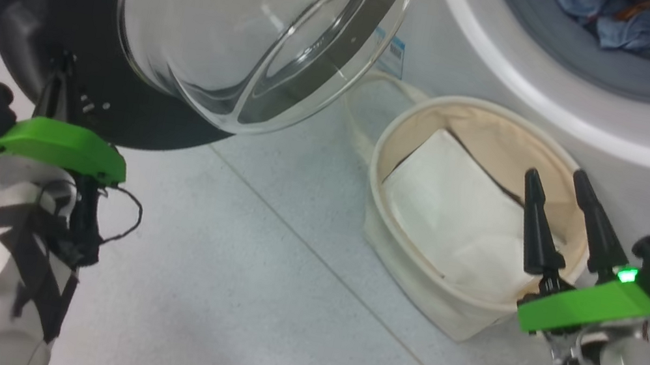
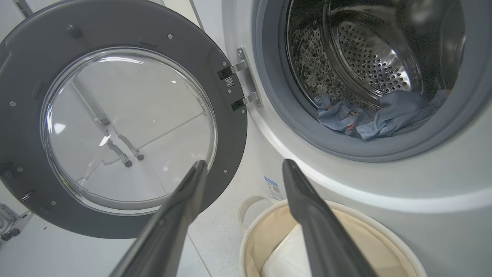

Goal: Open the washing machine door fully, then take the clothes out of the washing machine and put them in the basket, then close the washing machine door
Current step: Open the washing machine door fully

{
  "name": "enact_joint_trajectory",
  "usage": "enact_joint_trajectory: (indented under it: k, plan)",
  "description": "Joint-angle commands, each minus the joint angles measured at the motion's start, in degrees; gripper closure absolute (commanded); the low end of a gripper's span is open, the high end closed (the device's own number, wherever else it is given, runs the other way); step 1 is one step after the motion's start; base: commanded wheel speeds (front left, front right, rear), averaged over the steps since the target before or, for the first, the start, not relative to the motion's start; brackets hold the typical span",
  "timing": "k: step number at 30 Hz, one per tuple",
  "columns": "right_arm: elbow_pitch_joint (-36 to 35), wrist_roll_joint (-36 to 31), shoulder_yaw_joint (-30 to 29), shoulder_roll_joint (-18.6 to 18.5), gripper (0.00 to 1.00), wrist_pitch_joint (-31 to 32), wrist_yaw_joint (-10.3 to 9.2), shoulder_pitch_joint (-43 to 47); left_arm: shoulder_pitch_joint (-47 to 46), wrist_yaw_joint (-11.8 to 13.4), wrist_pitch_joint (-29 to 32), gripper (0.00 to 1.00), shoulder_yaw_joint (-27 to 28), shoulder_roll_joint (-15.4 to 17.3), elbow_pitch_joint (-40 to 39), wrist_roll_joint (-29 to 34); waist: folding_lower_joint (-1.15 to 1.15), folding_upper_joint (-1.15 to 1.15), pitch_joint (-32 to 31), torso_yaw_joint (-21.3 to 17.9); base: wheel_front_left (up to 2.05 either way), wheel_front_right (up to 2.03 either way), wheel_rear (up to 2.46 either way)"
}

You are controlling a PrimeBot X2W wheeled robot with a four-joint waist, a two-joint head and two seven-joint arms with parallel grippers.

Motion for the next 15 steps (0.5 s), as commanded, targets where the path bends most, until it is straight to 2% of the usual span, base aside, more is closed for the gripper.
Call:
enact_joint_trajectory:
  k: [1, 10, 15]
  plan:
    - [-2.44, -0.60, 1.83, -0.46, 0.00, 0.56, 0.02, -2.89, -2.94, -0.34, -0.72, 1.00, 2.84, 2.15, -0.49, -0.56, 0.00, 0.00, 2.21, 0.62, 0.00, 0.00, 0.00]
    - [-3.56, -1.19, 2.75, -2.47, 0.00, 2.20, 0.02, -6.11, -6.95, -2.10, -1.28, 1.00, 7.08, 2.05, 4.98, -1.29, 0.00, 0.00, 6.53, 0.83, 0.00, 0.00, 0.00]
    - [-4.15, -1.55, 1.65, -2.96, 0.00, 2.28, 0.02, -5.62, -7.91, -4.02, -1.30, 1.00, 10.09, 2.04, 6.85, -0.57, 0.00, 0.00, 6.67, 0.71, 0.00, 0.00, 0.00]
